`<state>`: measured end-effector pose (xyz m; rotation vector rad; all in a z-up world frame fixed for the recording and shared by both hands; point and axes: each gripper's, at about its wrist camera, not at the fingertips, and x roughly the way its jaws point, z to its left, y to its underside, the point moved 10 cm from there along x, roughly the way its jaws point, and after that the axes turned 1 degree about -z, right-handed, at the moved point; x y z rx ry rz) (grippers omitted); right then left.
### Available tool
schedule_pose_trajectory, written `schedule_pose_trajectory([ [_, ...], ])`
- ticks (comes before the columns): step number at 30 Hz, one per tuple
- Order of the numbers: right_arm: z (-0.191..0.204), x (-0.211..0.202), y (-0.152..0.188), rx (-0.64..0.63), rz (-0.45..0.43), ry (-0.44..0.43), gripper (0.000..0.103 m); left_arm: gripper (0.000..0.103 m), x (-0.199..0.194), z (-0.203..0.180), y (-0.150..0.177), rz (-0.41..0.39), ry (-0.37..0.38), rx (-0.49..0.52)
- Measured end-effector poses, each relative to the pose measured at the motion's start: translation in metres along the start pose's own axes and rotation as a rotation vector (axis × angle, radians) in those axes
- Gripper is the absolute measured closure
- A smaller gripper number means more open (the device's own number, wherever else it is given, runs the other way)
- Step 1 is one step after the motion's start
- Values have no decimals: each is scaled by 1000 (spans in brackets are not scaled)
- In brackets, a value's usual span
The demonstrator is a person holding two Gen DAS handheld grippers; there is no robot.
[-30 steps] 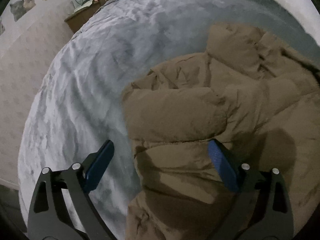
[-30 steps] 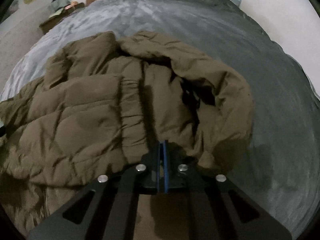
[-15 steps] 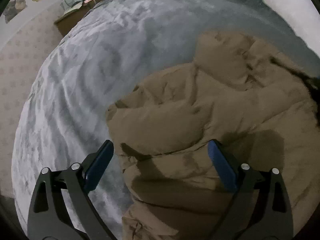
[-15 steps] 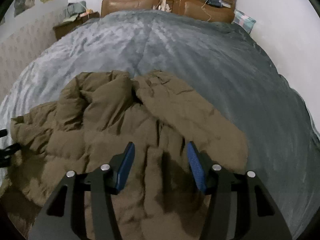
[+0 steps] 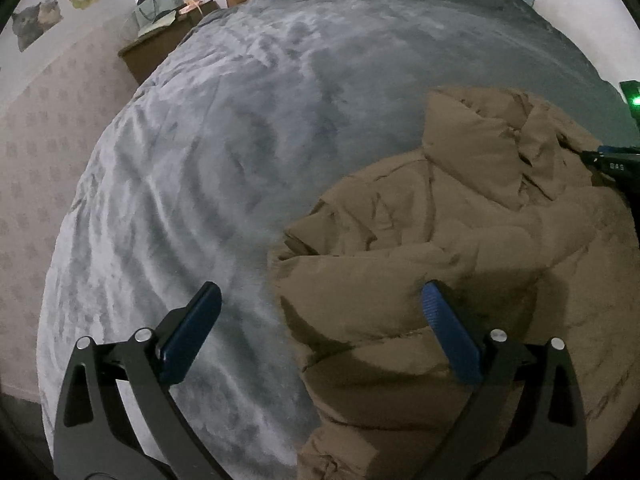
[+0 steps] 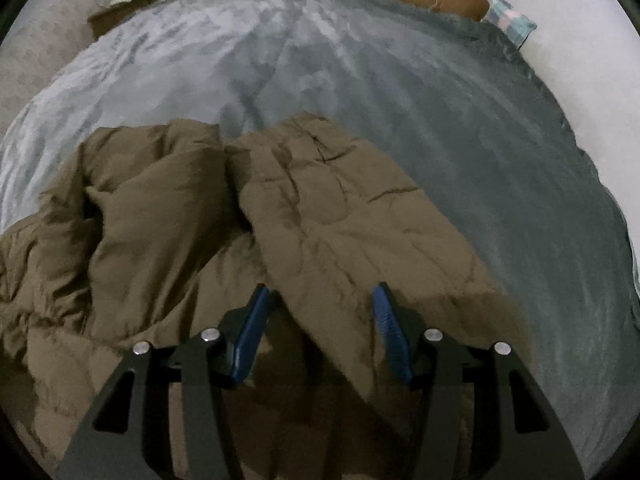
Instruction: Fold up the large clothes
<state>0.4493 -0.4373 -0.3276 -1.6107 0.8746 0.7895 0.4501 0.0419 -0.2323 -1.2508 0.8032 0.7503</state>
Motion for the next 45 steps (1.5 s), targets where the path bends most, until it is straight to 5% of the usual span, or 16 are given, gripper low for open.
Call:
schedule_pose_trajectory([
  [2, 3, 8, -3, -12, 20, 13, 50, 4, 1, 0, 1, -2, 4, -10],
  [6, -6, 12, -4, 34, 35, -2, 89, 4, 2, -7, 2, -2, -2, -8],
  [12, -60, -31, 8, 198, -83, -21, 95, 4, -10, -4, 9, -1, -1, -4],
  [19, -78, -129, 23, 317, -255, -232, 95, 4, -35, -8, 16, -30, 22, -13],
  [22, -58, -169, 27, 287, -305, -302, 95, 4, -43, -11, 21, -34, 40, -32],
  [27, 30, -212, 48, 162, -322, -459, 95, 4, -65, 0, 35, -63, 3, -15],
  [34, 158, -165, 114, -65, -155, -453, 95, 4, -83, 40, 66, -35, -102, -24],
  [37, 174, -143, 133, -134, -98, -367, 88, 4, -87, 46, 76, -21, -96, -30],
  [42, 163, -153, 142, -149, -67, -318, 43, 4, -94, 42, 81, -12, -85, -25],
  [45, 140, -176, 148, -140, -102, -312, 37, 4, -96, 26, 77, -9, -30, -34],
])
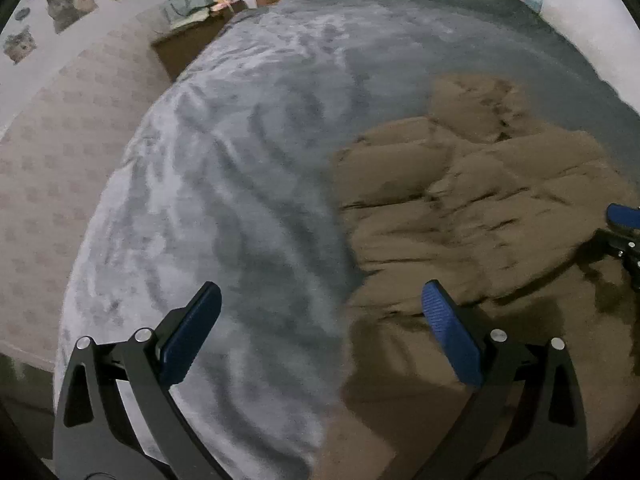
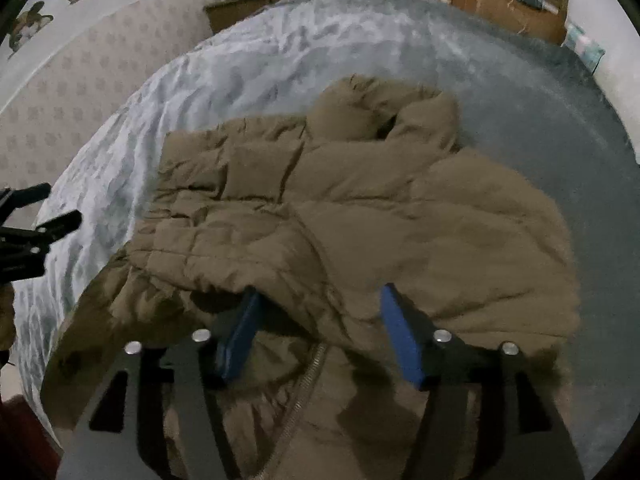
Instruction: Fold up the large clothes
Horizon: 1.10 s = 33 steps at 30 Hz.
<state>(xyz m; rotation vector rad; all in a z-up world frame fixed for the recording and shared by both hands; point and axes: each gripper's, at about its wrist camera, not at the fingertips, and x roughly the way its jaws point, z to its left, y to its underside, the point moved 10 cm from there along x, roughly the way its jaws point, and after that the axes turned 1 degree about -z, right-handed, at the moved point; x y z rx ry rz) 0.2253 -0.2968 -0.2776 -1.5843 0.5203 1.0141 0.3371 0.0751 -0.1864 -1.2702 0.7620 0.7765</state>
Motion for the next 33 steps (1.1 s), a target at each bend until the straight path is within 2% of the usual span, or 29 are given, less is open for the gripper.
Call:
schedule_pose_trajectory([
  [3, -35, -18, 2, 26, -28, 61, 33, 4, -2, -23, -2, -1, 40, 6],
  [9, -128, -20, 15, 160, -10, 182, 33, 4, 12, -73, -13, 19, 84, 46],
  [12, -169, -22, 16, 219, -23, 219, 32, 4, 26, -93, -17, 44, 106, 56],
  [16, -203, -10, 17, 281, -21, 221, 24, 5, 47, -102, -21, 64, 82, 54],
  [18, -214, 5, 21, 322, 8, 187, 24, 18, 54, -106, -21, 79, 104, 45],
  [20, -217, 20, 28, 366, 25, 144, 24, 46, 64, -112, -18, 108, 132, 39],
  [22, -216, 35, 36, 413, 45, 91, 27, 53, 74, -114, -16, 123, 123, 48],
  [24, -207, 46, 41, 436, 46, 46, 48, 64, 79, -115, -16, 116, 112, 59],
  [25, -205, 49, 43, 435, 41, 51, 52, 72, 80, -114, -17, 111, 114, 59],
  [27, -198, 51, 40, 426, 9, 64, 67, 78, 77, -110, -20, 100, 132, 48],
  [28, -194, 52, 38, 424, -4, 63, 70, 100, 76, -105, -20, 95, 123, 45],
  [29, -187, 48, 32, 408, -26, 73, 75, 102, 73, -95, -21, 87, 81, 44],
  [30, -180, 46, 26, 394, -40, 70, 77, 102, 69, -86, -23, 72, 74, 36],
  [33, -148, 41, 10, 315, -55, 55, 77, 102, 69, -59, -21, 58, 19, 41],
])
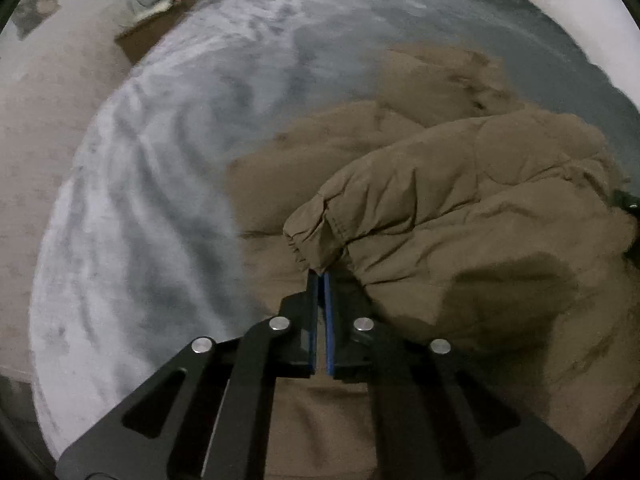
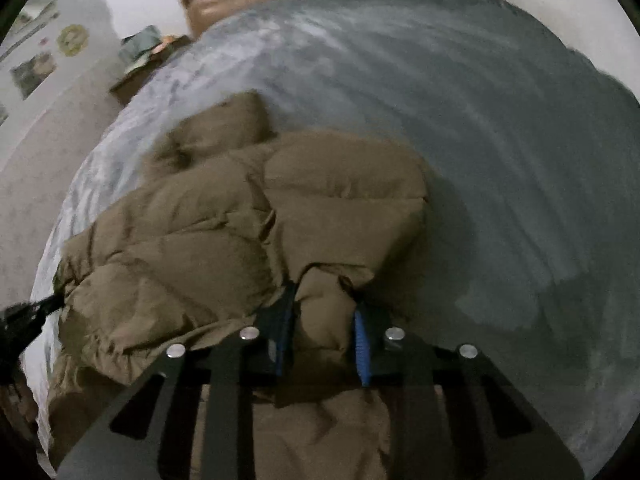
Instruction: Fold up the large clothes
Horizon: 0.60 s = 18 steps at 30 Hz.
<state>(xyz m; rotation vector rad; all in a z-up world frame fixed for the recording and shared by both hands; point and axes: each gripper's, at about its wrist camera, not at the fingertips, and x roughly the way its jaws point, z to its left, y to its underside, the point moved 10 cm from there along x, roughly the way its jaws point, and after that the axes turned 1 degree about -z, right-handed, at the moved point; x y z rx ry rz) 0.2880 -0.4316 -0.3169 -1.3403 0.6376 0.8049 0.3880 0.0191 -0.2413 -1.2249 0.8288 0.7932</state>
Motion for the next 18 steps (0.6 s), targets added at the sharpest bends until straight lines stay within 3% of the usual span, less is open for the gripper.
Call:
schedule_pose_trajectory([
  [4, 38, 14, 5, -146, 40, 68, 76, 102, 13, 30, 7, 28, 0, -34],
  [7, 36, 26, 13, -188, 77, 138, 65, 101, 19, 35, 12, 44, 2, -38],
  [11, 33, -2, 10, -198, 17, 146, 51, 97, 7, 35, 13, 21, 46, -50],
  [12, 31, -11, 9, -201, -1, 147, 48, 92, 0, 35, 15, 10, 48, -43],
  [13, 28, -19, 9, -199, -15, 152, 47, 75, -7, 31, 17, -3, 55, -34],
  [14, 24, -29, 9, -192, -32, 156, 43, 50, -13, 30, 19, -14, 61, -31],
  [16, 10, -43, 14, -172, -50, 166, 39, 26, -26, 22, 19, -60, 69, -21],
  [18, -5, -47, 25, -143, -45, 172, 37, 22, -38, 12, 25, -79, 88, -15],
])
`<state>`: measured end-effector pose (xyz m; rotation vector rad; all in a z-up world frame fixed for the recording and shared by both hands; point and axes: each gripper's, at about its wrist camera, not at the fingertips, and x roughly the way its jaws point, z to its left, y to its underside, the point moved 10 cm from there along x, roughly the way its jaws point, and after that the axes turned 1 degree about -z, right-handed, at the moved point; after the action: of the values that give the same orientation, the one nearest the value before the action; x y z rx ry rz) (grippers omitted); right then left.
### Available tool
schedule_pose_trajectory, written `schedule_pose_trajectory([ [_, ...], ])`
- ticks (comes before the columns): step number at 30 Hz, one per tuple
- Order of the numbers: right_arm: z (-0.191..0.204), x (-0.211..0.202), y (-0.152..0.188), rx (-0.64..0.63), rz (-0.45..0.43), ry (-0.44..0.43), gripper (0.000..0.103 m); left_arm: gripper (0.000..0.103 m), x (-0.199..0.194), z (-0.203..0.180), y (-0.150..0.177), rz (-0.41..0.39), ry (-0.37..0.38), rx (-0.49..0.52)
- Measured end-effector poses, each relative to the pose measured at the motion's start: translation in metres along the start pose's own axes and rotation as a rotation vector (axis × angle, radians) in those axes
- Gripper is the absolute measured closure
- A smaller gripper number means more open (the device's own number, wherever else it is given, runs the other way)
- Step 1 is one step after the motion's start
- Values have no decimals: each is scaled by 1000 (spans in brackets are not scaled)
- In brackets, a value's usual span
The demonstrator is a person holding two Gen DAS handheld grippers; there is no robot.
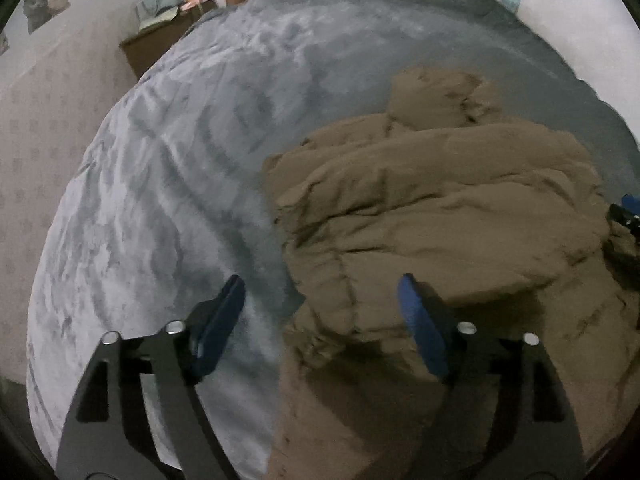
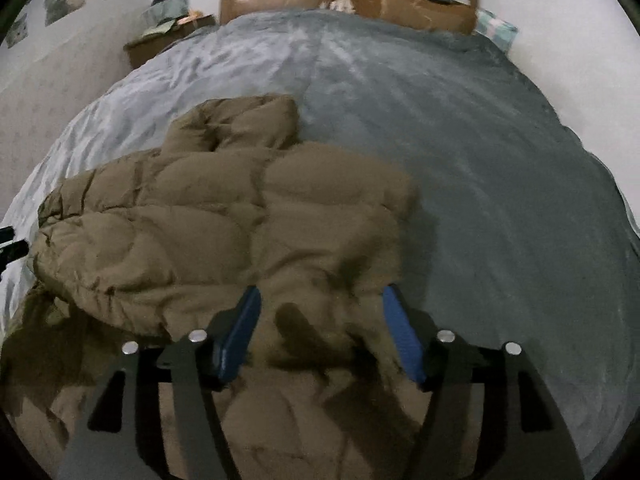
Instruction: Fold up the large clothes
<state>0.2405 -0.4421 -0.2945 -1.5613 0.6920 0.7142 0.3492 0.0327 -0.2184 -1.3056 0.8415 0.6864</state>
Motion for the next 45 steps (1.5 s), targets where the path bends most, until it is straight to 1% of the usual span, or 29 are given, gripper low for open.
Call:
schedule_pose_trajectory([
  [2, -9, 7, 11, 31, 15, -4, 37, 15, -1, -5, 5, -2, 10, -1],
  [4, -14, 2, 21, 63, -4, -31, 37, 12, -2, -10, 14, -7, -11, 4],
  [5, -14, -2, 23, 67, -20, -33, 36, 12, -5, -13, 18, -7, -9, 5],
  [6, -13, -7, 25, 68, -40, -29, 31, 12, -11, -12, 23, -8, -7, 6],
  [7, -12, -16, 28, 66, -71, -22, 29, 12, -14, -12, 28, -15, -2, 4],
  [9, -9, -28, 33, 59, -99, -18, 28, 12, -23, -16, 35, -33, 0, -7],
  [11, -5, -40, 40, 53, -103, -16, 27, 11, -31, -15, 45, -50, 3, -13],
  [13, 1, -57, 50, 46, -130, -10, 20, 9, -45, -18, 57, -72, 0, -15],
  [14, 2, -64, 53, 37, -144, -10, 14, 7, -52, -19, 62, -83, 1, -13],
  [15, 4, -73, 57, 24, -160, -5, 11, 6, -57, -21, 66, -90, 0, -10],
  [18, 7, -96, 71, 11, -187, 9, 7, 3, -80, -17, 78, -107, -21, -4],
  [21, 7, -112, 86, 32, -191, 16, 7, 3, -98, -11, 95, -118, -12, -31],
  [24, 2, -121, 102, 46, -179, 69, 7, 3, -110, -3, 108, -117, -7, -51],
  [27, -2, -135, 117, 50, -202, 98, 7, 3, -112, -2, 123, -120, -28, -58],
  [30, -12, -146, 132, 73, -226, 140, 7, 3, -113, 1, 139, -114, -19, -73],
  [31, -14, -148, 136, 79, -227, 131, 7, 3, -113, 1, 145, -108, -25, -74],
  [32, -16, -149, 142, 97, -219, 105, 7, 3, -113, 1, 149, -106, -31, -74],
  [34, -23, -150, 155, 148, -202, 57, 7, 3, -112, -2, 157, -103, -26, -69],
  [35, -25, -150, 159, 159, -190, 48, 7, 3, -113, -5, 163, -102, -21, -63],
  [37, -34, -151, 172, 189, -168, 55, 7, 3, -111, -6, 170, -95, -24, -64],
  [40, -42, -155, 185, 205, -185, 46, 7, 3, -107, -8, 179, -78, 2, -84],
  [45, -51, -157, 200, 199, -187, 72, 7, 3, -100, -7, 194, -66, 23, -109],
])
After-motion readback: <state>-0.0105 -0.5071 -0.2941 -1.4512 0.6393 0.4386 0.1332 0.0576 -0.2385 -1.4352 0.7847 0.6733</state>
